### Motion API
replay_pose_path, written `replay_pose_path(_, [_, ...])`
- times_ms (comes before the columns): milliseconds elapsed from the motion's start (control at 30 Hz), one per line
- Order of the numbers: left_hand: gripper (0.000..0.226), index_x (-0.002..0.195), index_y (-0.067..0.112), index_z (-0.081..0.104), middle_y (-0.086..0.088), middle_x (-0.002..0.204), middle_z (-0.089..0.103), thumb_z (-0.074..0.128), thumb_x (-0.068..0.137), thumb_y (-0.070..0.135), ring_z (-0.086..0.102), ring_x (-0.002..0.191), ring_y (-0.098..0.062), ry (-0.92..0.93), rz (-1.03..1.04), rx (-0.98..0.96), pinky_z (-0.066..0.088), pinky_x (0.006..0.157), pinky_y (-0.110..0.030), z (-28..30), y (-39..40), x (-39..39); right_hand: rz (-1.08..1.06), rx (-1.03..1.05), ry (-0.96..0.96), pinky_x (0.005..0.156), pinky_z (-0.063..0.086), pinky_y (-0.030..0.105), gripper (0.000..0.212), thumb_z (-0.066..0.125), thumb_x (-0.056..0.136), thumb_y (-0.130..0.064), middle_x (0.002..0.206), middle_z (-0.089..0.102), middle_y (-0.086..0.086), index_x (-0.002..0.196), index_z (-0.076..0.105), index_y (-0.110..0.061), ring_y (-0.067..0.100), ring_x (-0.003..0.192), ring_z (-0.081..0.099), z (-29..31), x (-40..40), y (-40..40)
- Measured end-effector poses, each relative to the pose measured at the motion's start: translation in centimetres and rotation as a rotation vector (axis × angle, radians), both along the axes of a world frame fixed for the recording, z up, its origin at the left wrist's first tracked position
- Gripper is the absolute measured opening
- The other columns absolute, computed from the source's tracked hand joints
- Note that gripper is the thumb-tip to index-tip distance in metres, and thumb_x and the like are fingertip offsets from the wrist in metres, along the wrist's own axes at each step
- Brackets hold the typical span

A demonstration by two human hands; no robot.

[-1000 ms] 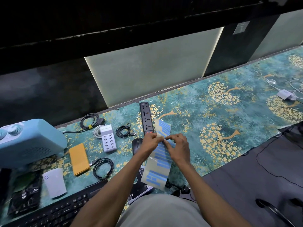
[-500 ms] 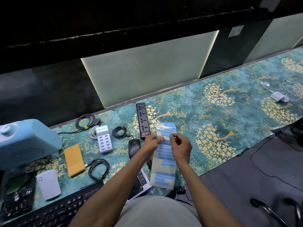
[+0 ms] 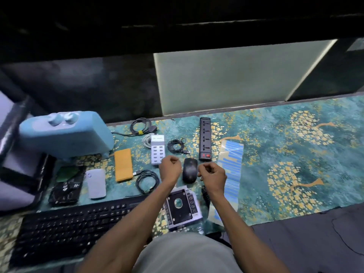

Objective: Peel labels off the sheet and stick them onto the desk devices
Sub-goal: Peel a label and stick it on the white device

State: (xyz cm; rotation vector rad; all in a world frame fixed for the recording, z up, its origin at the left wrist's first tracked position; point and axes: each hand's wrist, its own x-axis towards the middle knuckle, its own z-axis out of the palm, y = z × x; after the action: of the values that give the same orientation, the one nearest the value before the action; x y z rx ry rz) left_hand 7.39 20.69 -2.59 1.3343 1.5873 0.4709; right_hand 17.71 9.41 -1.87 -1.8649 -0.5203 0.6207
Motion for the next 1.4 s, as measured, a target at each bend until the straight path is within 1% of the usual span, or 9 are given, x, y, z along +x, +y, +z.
replay_pose_path(200, [0.035, 0.124, 0.016, 0.052, -0.014, 0.129, 0.048, 0.062, 0.090, 0.019, 0.050, 0.116, -0.036, 0.444, -0.087, 0.123, 0.048, 0.085, -0.042, 0.4, 3.9, -4.5, 0.221, -0.008, 0.075, 0.062, 0.057, 0.030, 0.008, 0.074, 0.084, -0.010, 0.069, 0.072, 0.005, 0.080, 0.072, -0.016, 0.021, 0.064, 0.071, 1.0, -3.8, 3.3])
replay_pose_path(400, [0.109, 0.152, 0.004, 0.018, -0.024, 0.147, 0.038, 0.079, 0.077, 0.054, 0.044, 0.133, -0.041, 0.563, -0.281, 0.049, 0.046, 0.098, -0.050, 0.2, 6.3, -3.7, 0.258, -0.037, 0.116, 0.062, 0.062, 0.034, 0.015, 0.076, 0.083, -0.006, 0.069, 0.073, 0.006, 0.097, 0.070, -0.010, 0.026, 0.066, 0.075, 1.6, -3.6, 5.4])
replay_pose_path(567, [0.093, 0.138, 0.000, 0.038, -0.020, 0.131, 0.051, 0.086, 0.070, 0.042, 0.058, 0.113, -0.036, 0.596, -0.304, 0.085, 0.054, 0.080, -0.042, -0.4, 7.3, -3.8, 0.246, -0.076, 0.127, 0.062, 0.062, 0.036, 0.003, 0.077, 0.086, -0.007, 0.070, 0.074, 0.007, 0.085, 0.075, -0.009, 0.021, 0.064, 0.072, 0.9, -3.5, 5.2])
replay_pose_path(667, [0.063, 0.111, 0.003, 0.058, -0.015, 0.107, 0.064, 0.083, 0.070, 0.045, 0.065, 0.090, -0.032, 0.456, -0.193, 0.114, 0.048, 0.060, -0.034, -0.6, 7.2, -4.2, 0.243, -0.091, 0.155, 0.058, 0.058, 0.033, 0.002, 0.076, 0.087, -0.009, 0.070, 0.072, 0.004, 0.085, 0.076, -0.008, 0.014, 0.063, 0.067, 0.5, -3.5, 5.1])
replay_pose_path(733, [0.049, 0.096, 0.006, 0.065, -0.016, 0.097, 0.069, 0.076, 0.071, 0.046, 0.069, 0.075, -0.030, 0.201, -0.076, 0.016, 0.052, 0.052, -0.033, 0.0, 7.1, -4.1, 0.223, -0.092, 0.187, 0.059, 0.059, 0.031, 0.002, 0.076, 0.089, -0.009, 0.075, 0.073, 0.007, 0.088, 0.076, -0.007, 0.015, 0.066, 0.069, 0.4, -3.6, 5.1])
replay_pose_path(867, [0.040, 0.116, -0.002, 0.056, -0.032, 0.094, 0.071, 0.057, 0.089, 0.028, 0.074, 0.072, -0.041, -0.532, 0.139, -0.393, 0.064, 0.070, -0.049, 1.1, 6.2, -4.7, 0.216, -0.048, 0.260, 0.059, 0.059, 0.030, 0.008, 0.075, 0.091, -0.008, 0.079, 0.074, 0.011, 0.097, 0.076, -0.003, 0.020, 0.068, 0.070, 0.7, -3.9, 5.8])
replay_pose_path(967, [0.051, 0.128, -0.005, 0.045, -0.031, 0.099, 0.068, 0.041, 0.095, 0.034, 0.066, 0.070, -0.035, -0.850, 0.265, -0.605, 0.061, 0.057, -0.035, 0.9, 5.0, -6.0, 0.223, 0.003, 0.318, 0.058, 0.057, 0.026, 0.011, 0.075, 0.091, -0.006, 0.079, 0.075, 0.012, 0.099, 0.077, -0.001, 0.017, 0.066, 0.068, 1.5, -4.2, 6.9])
replay_pose_path(1167, [0.057, 0.117, -0.001, 0.060, -0.020, 0.071, 0.065, 0.031, 0.089, 0.041, 0.042, 0.046, -0.021, -0.831, 0.272, -0.669, 0.032, 0.038, -0.017, -0.7, 3.4, -7.6, 0.298, 0.010, 0.419, 0.053, 0.056, 0.025, 0.012, 0.077, 0.084, 0.003, 0.071, 0.071, 0.012, 0.096, 0.073, 0.005, 0.016, 0.054, 0.067, 3.3, -4.4, 8.6])
replay_pose_path(1400, [0.047, 0.087, 0.001, 0.060, -0.010, 0.055, 0.053, 0.027, 0.091, 0.035, 0.036, 0.034, -0.018, -0.678, 0.186, -0.595, 0.026, 0.038, -0.014, -0.1, 1.8, -7.8, 0.368, -0.185, 0.433, 0.049, 0.057, 0.026, 0.023, 0.083, 0.076, 0.007, 0.066, 0.068, 0.017, 0.082, 0.062, 0.000, 0.017, 0.049, 0.066, 2.3, -5.1, 8.5])
